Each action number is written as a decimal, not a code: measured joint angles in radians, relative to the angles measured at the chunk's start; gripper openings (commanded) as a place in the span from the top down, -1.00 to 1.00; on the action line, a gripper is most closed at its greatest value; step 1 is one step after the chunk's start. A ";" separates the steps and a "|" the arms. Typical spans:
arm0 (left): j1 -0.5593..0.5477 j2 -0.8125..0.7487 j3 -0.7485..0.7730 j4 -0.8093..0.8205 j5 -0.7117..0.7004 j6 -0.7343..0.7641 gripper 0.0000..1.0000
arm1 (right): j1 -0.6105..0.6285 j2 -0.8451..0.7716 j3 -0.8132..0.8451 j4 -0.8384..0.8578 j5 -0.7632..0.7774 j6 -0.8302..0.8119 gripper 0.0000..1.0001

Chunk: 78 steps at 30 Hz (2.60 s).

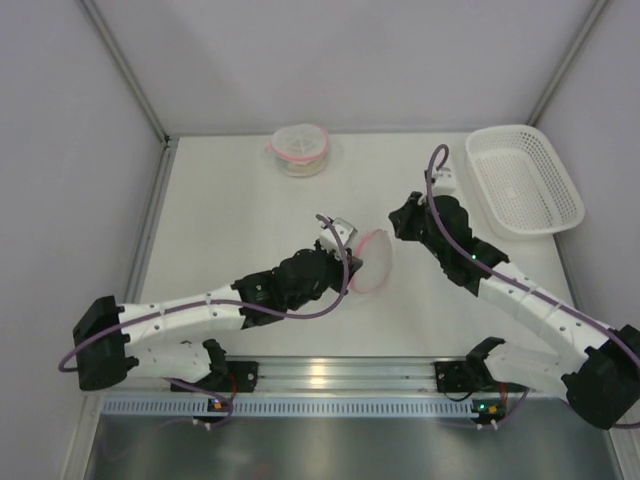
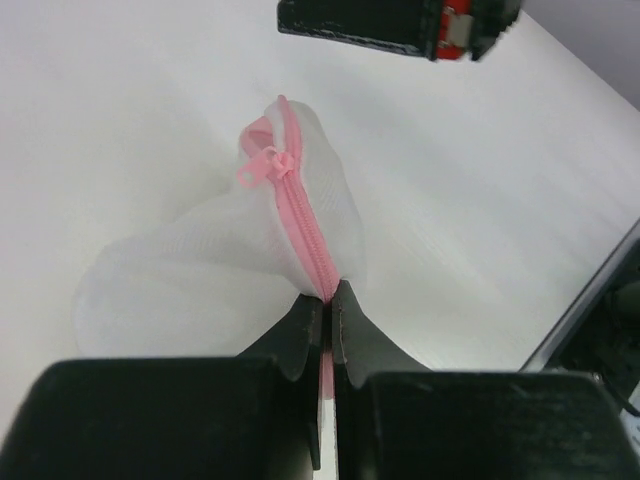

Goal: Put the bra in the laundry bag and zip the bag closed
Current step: Zip the zipper on the laundry bag.

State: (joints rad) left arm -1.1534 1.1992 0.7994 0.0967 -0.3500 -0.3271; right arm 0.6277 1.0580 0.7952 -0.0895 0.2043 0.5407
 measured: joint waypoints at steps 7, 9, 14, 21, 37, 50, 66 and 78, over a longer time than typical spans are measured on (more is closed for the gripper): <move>0.000 -0.085 -0.065 -0.020 0.085 0.050 1.00 | -0.021 0.056 0.008 0.010 0.013 -0.026 1.00; 0.000 -0.098 -0.082 -0.025 0.093 0.060 1.00 | -0.022 0.059 0.021 0.017 -0.025 -0.025 1.00; 0.000 -0.102 -0.101 -0.048 0.158 0.116 1.00 | -0.022 0.059 0.052 0.055 -0.229 -0.034 0.83; -0.005 -0.062 -0.130 -0.055 0.247 0.150 1.00 | -0.022 0.042 0.013 0.061 -0.503 -0.045 0.08; -0.037 -0.003 -0.172 -0.055 0.316 0.142 1.00 | -0.013 -0.069 -0.147 -0.116 -0.618 -0.051 0.04; -0.039 0.036 -0.172 -0.052 0.303 0.131 1.00 | 0.005 -0.101 -0.148 -0.173 -0.715 -0.061 0.27; -0.040 0.029 -0.145 -0.068 0.210 0.093 1.00 | 0.153 -0.019 -0.053 -0.283 -0.453 -0.075 0.98; -0.040 0.029 -0.127 -0.047 0.200 0.063 1.00 | 0.183 -0.094 -0.039 -0.275 -0.298 0.041 1.00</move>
State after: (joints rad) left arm -1.1938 1.2282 0.6727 0.0498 -0.1501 -0.2638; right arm 0.8112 0.9638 0.7559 -0.3641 -0.0933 0.5816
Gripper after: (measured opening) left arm 0.035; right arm 0.009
